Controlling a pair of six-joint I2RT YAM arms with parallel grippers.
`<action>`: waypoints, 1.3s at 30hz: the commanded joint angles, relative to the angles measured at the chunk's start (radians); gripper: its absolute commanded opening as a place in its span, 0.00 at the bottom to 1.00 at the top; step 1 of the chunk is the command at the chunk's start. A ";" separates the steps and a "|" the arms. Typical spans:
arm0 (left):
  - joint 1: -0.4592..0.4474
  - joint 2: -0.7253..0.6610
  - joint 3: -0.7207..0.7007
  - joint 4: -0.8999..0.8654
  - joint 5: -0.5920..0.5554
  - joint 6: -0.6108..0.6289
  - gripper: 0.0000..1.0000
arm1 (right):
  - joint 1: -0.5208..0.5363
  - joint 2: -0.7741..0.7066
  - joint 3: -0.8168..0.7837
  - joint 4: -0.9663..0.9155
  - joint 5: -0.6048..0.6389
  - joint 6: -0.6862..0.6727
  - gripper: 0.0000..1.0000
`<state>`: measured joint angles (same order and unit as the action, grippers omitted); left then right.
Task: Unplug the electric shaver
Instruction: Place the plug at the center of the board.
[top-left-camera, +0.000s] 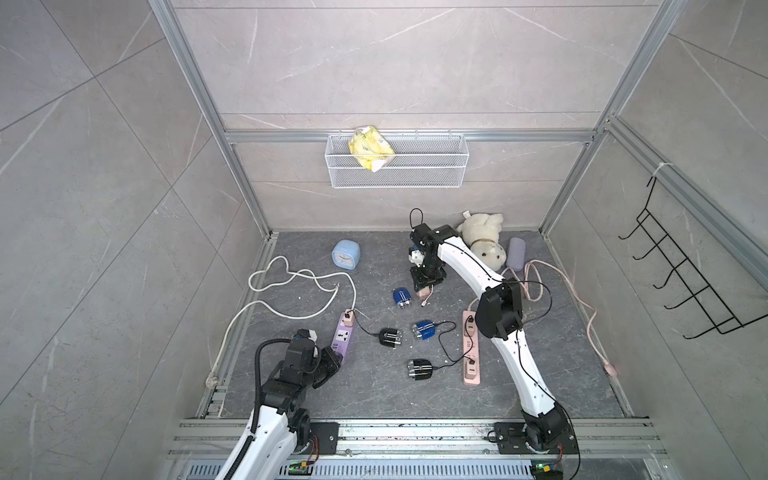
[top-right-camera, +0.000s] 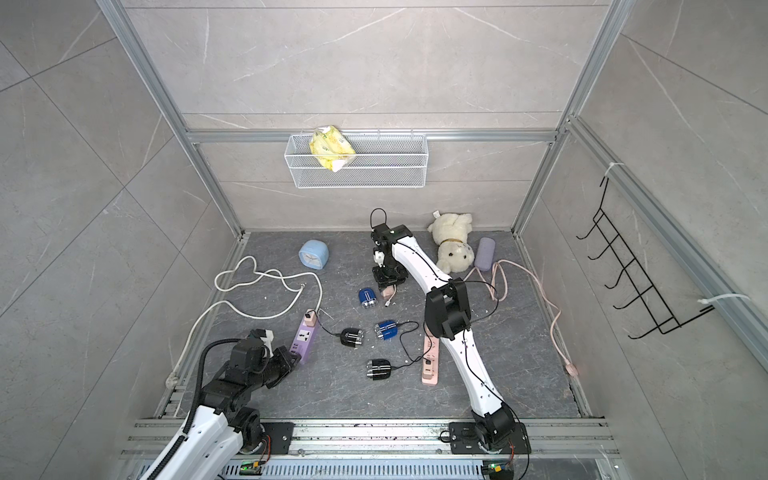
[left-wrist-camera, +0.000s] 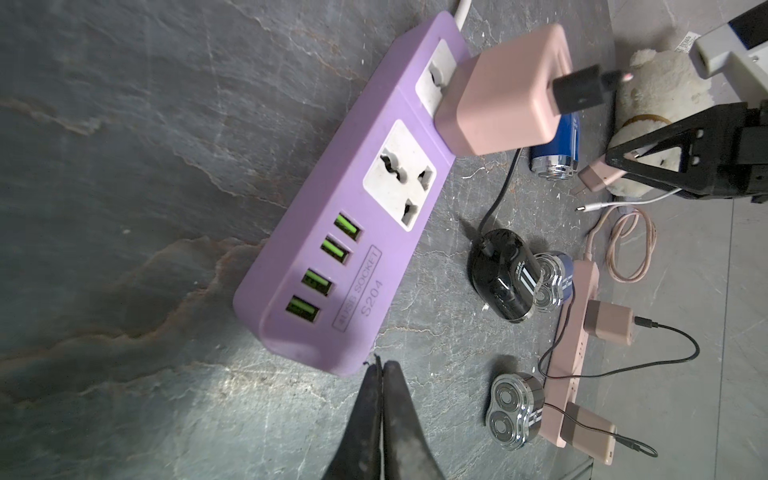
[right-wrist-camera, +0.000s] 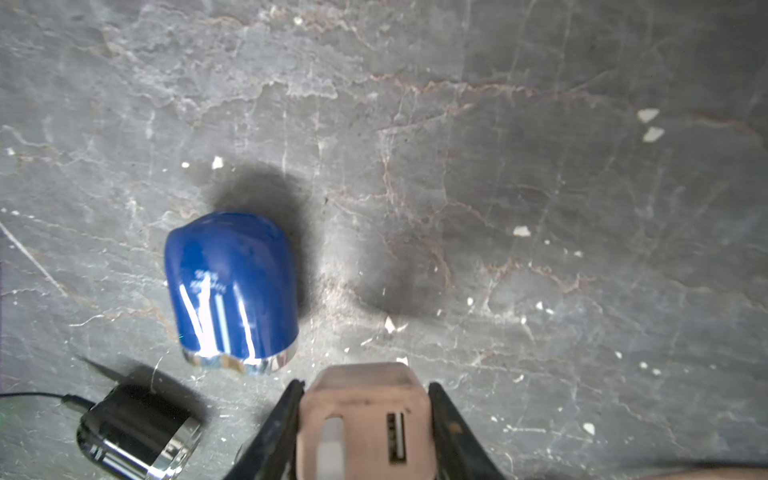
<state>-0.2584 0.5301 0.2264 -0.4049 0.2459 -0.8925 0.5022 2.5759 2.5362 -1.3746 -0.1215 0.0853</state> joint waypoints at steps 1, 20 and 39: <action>0.002 0.007 0.037 -0.008 0.023 0.026 0.11 | -0.003 0.088 0.111 -0.093 -0.030 -0.017 0.25; 0.002 0.031 0.043 0.000 0.023 0.030 0.12 | -0.047 0.212 0.230 -0.090 -0.065 0.000 0.51; 0.001 0.052 0.087 0.001 0.017 0.045 0.33 | -0.058 0.012 0.289 0.042 -0.113 0.050 0.72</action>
<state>-0.2584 0.5777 0.2604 -0.4149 0.2459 -0.8742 0.4435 2.7327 2.8143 -1.3869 -0.2070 0.1146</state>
